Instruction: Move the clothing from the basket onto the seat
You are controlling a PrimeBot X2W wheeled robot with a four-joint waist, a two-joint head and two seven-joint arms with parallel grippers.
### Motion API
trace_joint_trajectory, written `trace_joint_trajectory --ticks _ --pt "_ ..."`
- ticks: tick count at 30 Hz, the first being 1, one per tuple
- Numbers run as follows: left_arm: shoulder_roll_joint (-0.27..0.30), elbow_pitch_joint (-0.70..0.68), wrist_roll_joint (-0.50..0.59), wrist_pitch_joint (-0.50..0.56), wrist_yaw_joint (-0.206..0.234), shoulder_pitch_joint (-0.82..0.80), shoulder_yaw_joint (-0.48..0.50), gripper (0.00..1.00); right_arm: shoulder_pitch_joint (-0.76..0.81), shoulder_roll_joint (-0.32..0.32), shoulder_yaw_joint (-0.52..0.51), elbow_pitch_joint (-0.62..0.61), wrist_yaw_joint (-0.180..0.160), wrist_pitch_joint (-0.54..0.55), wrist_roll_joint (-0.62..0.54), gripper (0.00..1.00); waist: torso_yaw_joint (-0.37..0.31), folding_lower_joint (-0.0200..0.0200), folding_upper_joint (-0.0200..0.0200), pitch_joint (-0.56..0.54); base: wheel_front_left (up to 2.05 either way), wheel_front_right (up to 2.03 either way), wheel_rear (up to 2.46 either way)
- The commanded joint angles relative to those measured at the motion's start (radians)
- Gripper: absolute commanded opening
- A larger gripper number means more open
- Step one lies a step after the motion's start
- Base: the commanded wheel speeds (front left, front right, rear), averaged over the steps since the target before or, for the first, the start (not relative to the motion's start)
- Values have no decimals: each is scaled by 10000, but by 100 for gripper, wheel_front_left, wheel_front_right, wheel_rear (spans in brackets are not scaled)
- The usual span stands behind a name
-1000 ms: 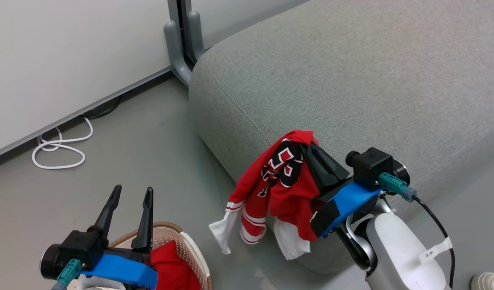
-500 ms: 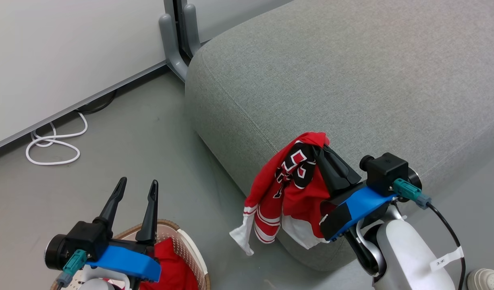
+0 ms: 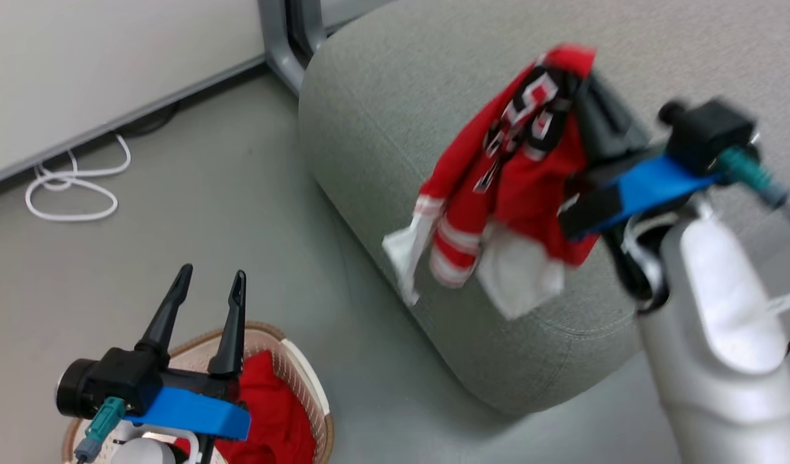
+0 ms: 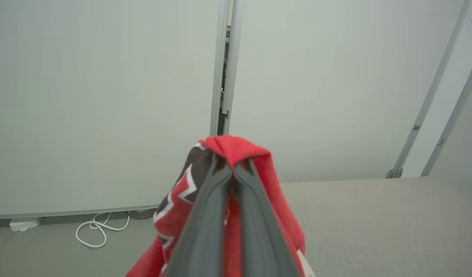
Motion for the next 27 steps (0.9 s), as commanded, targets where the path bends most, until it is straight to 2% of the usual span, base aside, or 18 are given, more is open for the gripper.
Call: trace_joint_trajectory --ticks 1,6,10,15,22,27 --pt "103 -135 37 -26 -64 -127 29 100 -563 -21 -259 -69 2 63 -28 0 289 0 -1 588 0 0 0" --pt "351 -747 204 -9 -77 -557 -207 100 -2539 -570 -1950 -18 3 473 -251 0 808 0 -1 1809 0 0 0" --pt "612 -1375 338 239 -83 -1203 -439 100 -3957 -1406 -3314 17 2 866 -585 0 1346 0 -1 2970 0 0 0" --pt "924 -2201 524 568 -61 -1835 -462 100 -5108 -2452 -4505 316 2 1313 -1201 0 1839 0 -1 4159 0 0 0" --pt "1060 -3032 750 944 48 -2459 -580 100 -5141 -3308 -5616 1990 2 1693 -1369 0 2478 0 -1 5005 0 0 0" --pt "1045 -3225 733 1005 122 -2593 -633 100 -4667 -3357 -5654 3378 2 1831 -1547 0 2662 0 -1 5105 0 0 0"
